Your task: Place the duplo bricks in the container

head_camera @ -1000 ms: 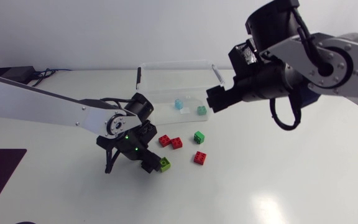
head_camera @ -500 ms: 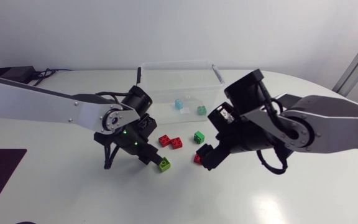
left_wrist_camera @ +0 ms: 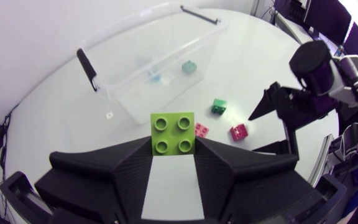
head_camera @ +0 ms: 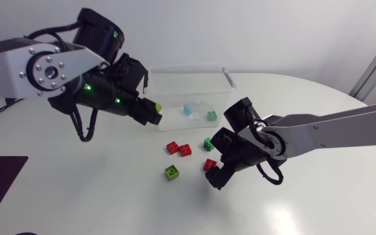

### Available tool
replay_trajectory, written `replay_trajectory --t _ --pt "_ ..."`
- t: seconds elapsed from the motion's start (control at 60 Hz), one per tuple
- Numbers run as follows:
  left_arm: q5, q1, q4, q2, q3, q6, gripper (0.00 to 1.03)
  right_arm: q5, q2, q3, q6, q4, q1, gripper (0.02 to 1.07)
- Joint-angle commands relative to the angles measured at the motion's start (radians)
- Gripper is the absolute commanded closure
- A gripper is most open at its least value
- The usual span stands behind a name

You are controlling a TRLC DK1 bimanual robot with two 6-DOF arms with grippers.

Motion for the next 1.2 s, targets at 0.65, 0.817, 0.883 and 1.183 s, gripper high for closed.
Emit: replay_trajectory --t 0.65,0.817,0.883,1.183 --pt "-0.006 0.069 0.313 0.240 0.187 0.013 0.66 -0.012 0.127 0.075 -0.046 0.039 0.019 0.58" --pt "-0.011 0.078 0.325 0.331 0.239 0.016 0.66 -0.012 0.075 0.051 -0.046 0.015 0.020 0.80" --pt "-0.013 0.085 0.325 0.361 0.259 0.016 0.65 -0.012 0.035 0.035 -0.044 0.004 0.017 0.80" --pt "-0.017 0.106 0.319 0.407 0.288 0.016 0.17 0.022 -0.221 0.078 -0.026 -0.126 -0.015 0.81"
